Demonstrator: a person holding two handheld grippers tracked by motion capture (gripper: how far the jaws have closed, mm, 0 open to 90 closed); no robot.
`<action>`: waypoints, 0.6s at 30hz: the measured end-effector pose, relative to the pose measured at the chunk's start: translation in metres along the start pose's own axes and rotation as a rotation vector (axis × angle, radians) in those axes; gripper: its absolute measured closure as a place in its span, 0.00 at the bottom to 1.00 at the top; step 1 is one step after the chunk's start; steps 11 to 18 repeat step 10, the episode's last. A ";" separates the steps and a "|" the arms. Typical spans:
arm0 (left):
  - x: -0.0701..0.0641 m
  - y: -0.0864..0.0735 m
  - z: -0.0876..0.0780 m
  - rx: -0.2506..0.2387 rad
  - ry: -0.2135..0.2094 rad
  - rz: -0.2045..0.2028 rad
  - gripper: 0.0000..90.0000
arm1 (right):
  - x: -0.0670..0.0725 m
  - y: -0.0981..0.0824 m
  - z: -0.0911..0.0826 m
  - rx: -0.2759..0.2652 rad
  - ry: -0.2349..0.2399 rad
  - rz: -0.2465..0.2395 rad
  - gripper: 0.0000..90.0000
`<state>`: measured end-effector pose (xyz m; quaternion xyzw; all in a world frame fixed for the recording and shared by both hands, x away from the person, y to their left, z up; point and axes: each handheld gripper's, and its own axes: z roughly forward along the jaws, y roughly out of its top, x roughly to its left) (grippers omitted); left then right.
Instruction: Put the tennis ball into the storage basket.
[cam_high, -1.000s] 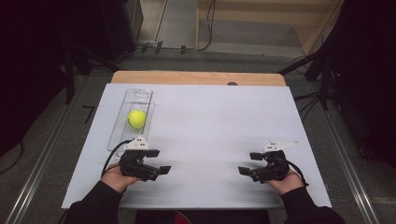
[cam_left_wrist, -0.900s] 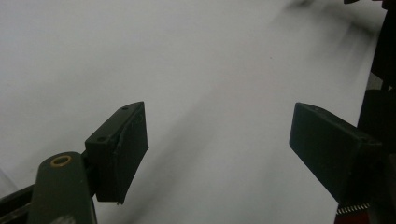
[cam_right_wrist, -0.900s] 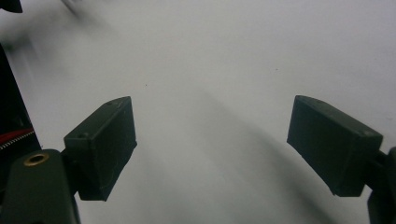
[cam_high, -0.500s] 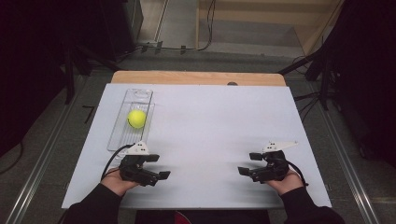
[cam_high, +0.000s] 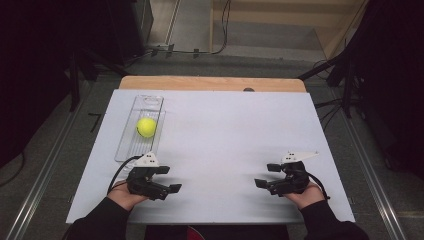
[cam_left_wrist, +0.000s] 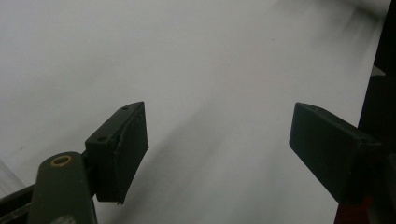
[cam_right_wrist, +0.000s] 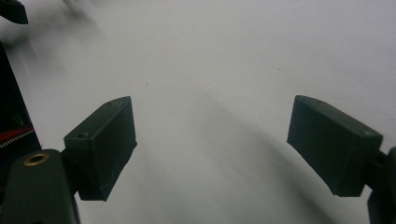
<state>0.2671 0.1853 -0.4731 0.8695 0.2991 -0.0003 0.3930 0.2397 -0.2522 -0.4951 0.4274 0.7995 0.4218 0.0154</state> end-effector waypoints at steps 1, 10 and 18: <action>0.000 0.000 0.000 0.001 0.001 0.001 0.22 | 0.000 0.000 0.000 0.000 0.000 0.000 0.15; 0.000 0.000 0.000 -0.002 -0.002 0.001 0.22 | 0.000 0.000 0.000 0.002 0.002 0.000 0.15; 0.000 0.000 0.000 -0.002 -0.002 0.001 0.22 | 0.000 0.000 0.000 0.002 0.002 0.000 0.15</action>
